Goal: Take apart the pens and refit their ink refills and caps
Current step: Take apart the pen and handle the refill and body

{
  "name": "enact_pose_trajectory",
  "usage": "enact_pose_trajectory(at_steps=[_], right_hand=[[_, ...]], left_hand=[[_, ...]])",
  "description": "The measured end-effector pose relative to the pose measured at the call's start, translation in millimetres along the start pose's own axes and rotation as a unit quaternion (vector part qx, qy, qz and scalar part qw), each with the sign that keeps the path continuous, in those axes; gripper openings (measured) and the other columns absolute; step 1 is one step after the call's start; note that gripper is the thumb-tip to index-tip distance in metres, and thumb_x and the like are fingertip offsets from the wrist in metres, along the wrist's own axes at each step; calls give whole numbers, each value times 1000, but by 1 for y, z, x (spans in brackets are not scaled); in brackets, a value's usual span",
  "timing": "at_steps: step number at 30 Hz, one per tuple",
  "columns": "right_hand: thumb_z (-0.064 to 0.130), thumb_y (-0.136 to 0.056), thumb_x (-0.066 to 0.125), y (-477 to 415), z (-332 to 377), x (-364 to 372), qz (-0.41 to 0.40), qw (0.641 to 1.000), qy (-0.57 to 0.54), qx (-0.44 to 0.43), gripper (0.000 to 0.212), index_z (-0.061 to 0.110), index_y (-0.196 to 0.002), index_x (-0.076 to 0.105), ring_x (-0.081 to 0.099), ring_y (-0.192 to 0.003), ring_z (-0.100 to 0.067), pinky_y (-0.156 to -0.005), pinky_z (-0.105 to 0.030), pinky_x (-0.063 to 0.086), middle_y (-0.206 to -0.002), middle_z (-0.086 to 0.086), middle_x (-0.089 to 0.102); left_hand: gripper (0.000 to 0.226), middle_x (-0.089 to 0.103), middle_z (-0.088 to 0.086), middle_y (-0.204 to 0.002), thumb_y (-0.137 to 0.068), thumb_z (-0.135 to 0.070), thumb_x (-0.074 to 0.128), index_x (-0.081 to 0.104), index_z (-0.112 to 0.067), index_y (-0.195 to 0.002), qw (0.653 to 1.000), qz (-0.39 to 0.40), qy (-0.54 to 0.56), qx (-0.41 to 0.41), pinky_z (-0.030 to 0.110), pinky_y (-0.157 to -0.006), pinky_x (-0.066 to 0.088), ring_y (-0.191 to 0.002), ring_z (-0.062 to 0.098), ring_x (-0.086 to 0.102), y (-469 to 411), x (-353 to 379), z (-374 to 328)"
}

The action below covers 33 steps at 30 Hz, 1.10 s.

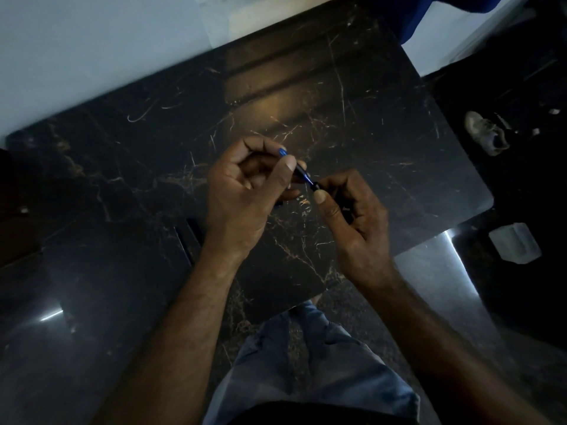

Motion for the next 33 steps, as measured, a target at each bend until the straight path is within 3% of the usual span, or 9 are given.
enact_pose_trajectory(at_steps=[2,6,13,16,20,22,26,29,33], right_hand=[[20,-106,58,-2,2,-1,-4,1000,11,-9,18,4,-104,65,55,-65,-14,-56,-36,47,-84,11,58],[15,-106,60,-6,6,-3,-8,999,27,-23,14,1,-104,66,56,-63,-17,-55,-35,47,-82,4,60],[1,-104,65,-11,22,-6,-4,995,72,-74,4,0,-105,69,53,-69,-1,-66,-15,40,-86,5,62],[2,-104,66,-14,28,-9,-9,992,81,-91,7,-1,-108,71,60,-76,-9,-68,-22,48,-90,-5,68],[6,-104,65,-14,28,-11,-19,992,81,-97,11,1,-111,72,68,-80,-27,-68,-45,56,-94,-8,71],[7,-104,65,-14,29,-12,-27,992,79,-94,12,2,-113,72,70,-82,-28,-69,-47,57,-96,-8,72],[10,-106,62,-16,35,-15,-23,996,34,-82,9,11,-113,68,66,-83,-6,-71,-27,54,-96,10,66],[11,-108,57,-19,31,-16,9,999,-11,-45,13,5,-110,68,59,-72,2,-67,-15,46,-86,11,62],[17,-110,52,-19,22,-13,42,998,-51,6,20,4,-108,67,53,-62,0,-60,-16,42,-75,8,57]], left_hand=[[14,79,13,-97,-97,2,70,62,-1,-108,1000,2,-4,0,38,-73,66,-90,23,81,1,4,1],[18,75,24,-101,-93,0,76,64,-7,-105,1000,-3,-1,0,36,-75,65,-92,24,79,0,6,1],[15,76,-5,-83,-92,-1,76,67,-9,-101,1000,0,12,-15,28,-69,63,-79,10,77,-3,9,-2],[13,76,-3,-81,-92,-4,77,69,-9,-101,999,-5,20,-25,33,-68,65,-77,14,77,-3,10,-3],[14,77,-4,-81,-89,-8,78,70,-8,-101,999,-6,25,-32,35,-70,66,-77,14,77,-3,12,-4],[16,78,-3,-81,-86,-12,79,71,-8,-100,999,-7,33,-33,34,-70,66,-78,15,78,-4,14,-4],[18,81,1,-89,-87,-12,78,73,-8,-104,998,2,53,-32,34,-73,65,-81,17,78,-6,17,-5],[21,81,4,-100,-91,-10,73,72,-6,-112,997,28,65,-27,36,-75,64,-83,18,77,-6,20,-6],[23,80,8,-107,-98,-5,66,69,-1,-121,997,59,46,-19,41,-76,63,-89,27,75,-7,20,-3]])
Point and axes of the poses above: each hand's wrist, its own y-axis away from the middle knuckle, its own x-axis out of the palm, z = x × y, the point moved 8 cm from there along -y, towards the middle knuckle
